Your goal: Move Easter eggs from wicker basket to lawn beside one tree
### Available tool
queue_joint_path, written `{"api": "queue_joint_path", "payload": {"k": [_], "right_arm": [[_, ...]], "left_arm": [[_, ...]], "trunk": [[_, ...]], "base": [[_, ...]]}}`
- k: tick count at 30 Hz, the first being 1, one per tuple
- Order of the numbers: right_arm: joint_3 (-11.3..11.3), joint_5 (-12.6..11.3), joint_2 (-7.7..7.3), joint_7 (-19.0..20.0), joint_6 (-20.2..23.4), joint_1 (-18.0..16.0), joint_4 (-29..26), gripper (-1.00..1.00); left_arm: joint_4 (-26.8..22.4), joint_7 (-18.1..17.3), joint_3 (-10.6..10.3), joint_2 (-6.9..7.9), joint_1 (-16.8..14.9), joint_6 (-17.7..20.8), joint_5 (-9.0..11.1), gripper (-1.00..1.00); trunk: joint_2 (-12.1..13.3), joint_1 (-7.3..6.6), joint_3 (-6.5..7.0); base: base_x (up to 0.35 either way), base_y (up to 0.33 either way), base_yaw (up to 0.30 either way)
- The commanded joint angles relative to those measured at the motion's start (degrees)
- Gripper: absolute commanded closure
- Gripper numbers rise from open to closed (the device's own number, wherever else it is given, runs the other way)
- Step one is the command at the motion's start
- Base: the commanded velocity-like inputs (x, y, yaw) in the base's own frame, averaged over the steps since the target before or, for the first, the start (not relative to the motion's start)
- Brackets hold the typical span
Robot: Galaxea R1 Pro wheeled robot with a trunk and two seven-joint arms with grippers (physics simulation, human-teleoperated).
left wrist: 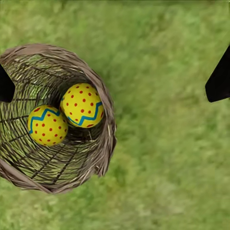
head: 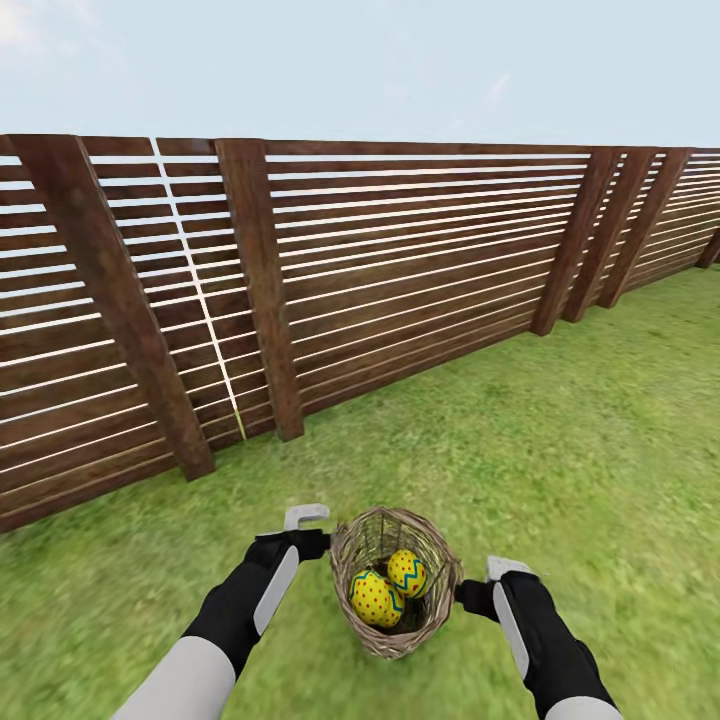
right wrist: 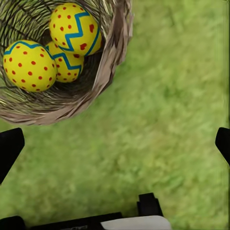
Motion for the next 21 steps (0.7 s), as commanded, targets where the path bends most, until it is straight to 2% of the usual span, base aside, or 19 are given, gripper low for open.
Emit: {"api": "queue_joint_path", "payload": {"k": [1, 21], "right_arm": [[-0.05, 0.15, 0.08, -0.13, 0.27, -0.04, -0.08, -1.0], [0.36, -0.2, 0.13, -0.36, 0.36, -0.04, -0.25, -1.0]], "left_arm": [[-0.07, 0.61, -0.18, 0.01, -0.03, 0.18, 0.62, -1.0], [-0.02, 0.63, -0.21, -0.09, -0.03, 0.16, 0.77, -1.0]], "trunk": [[-0.04, 0.0, -0.06], [-0.04, 0.0, -0.18]], "base": [[0.0, 0.0, 0.0], [0.0, 0.0, 0.0]]}}
